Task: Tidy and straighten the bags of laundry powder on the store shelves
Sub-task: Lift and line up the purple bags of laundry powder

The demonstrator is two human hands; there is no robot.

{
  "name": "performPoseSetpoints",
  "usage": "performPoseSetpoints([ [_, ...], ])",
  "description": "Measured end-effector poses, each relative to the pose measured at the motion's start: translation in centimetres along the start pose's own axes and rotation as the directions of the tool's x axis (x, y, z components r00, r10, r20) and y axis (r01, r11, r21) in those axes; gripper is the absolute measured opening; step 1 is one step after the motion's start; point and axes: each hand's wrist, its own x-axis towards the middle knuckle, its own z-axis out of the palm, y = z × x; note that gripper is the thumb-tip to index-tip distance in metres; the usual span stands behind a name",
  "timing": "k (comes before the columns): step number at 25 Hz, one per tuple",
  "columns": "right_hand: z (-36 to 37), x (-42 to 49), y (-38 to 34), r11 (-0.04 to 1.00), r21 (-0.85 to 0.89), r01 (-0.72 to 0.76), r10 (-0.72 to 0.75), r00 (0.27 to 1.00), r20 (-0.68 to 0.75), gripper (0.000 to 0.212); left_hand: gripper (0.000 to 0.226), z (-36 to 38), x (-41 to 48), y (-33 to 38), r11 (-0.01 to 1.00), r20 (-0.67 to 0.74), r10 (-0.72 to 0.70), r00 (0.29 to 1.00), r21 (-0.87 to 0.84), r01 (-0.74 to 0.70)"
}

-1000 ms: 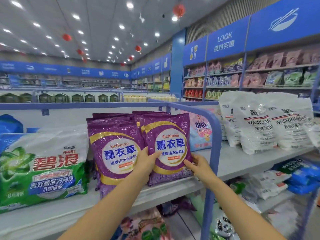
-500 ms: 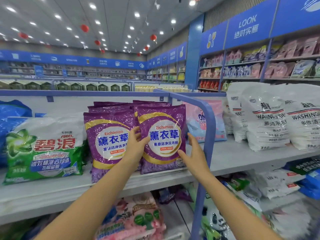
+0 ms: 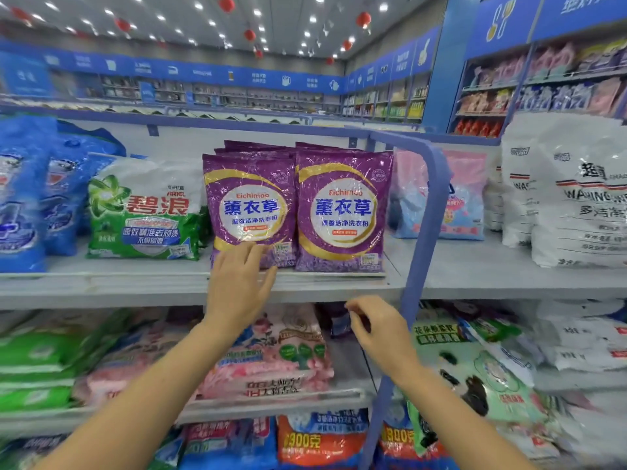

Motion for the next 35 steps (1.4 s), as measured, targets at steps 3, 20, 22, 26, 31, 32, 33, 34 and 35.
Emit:
performPoseSetpoints([
  [3,3.9,-3.5,3.4,0.98,-0.059,-0.192,0.2,0.958,0.207,0.02,0.042,0.4,-2.6,-1.9,0.964,-0.052,0.068,0.996,0.262,-0.052],
  [20,15.9,1.3,12.0,0.751,-0.644,-0.146,0.489,0.778,0.394,0.019,0.052,5.7,-4.3,-7.0,0.915,-0.129,0.202,0.971,0.377,-0.14],
  [22,16.2,1.6,12.0,0.746,-0.626,-0.228,0.492,0.821,0.288,0.026,0.053,5.8,-4.3,-7.1,0.913,-0.126,0.202,0.971,0.384,-0.14],
  [26,15.9,2.2,10.8,0.84,-0.439,-0.32,0.395,0.914,0.09,0.014,0.054,6.0,-4.5,-7.3,0.913,-0.122,0.192,0.974,0.386,-0.131],
  [31,13.4,0.7,8.5,0.9,-0.233,-0.367,0.367,0.929,-0.046,0.012,0.05,5.8,-4.6,-7.1,0.919,-0.099,0.178,0.979,0.371,-0.129],
  [32,12.6,0.1,8.1,0.903,-0.174,-0.394,0.381,0.919,-0.104,0.012,0.05,5.7,-4.6,-7.1,0.919,-0.099,0.179,0.979,0.372,-0.13],
  [33,11.6,-0.4,7.5,0.891,-0.13,-0.436,0.422,0.898,-0.123,0.012,0.049,5.7,-4.6,-7.0,0.92,-0.095,0.174,0.98,0.371,-0.127],
  [34,10.5,-0.8,7.0,0.881,-0.107,-0.461,0.45,0.886,-0.115,0.012,0.049,5.5,-4.5,-6.9,0.921,-0.088,0.167,0.982,0.369,-0.123],
  [35,9.5,-1.2,6.5,0.888,-0.091,-0.451,0.441,0.89,-0.113,0.011,0.049,5.4,-4.5,-6.9,0.924,-0.079,0.158,0.984,0.363,-0.12],
])
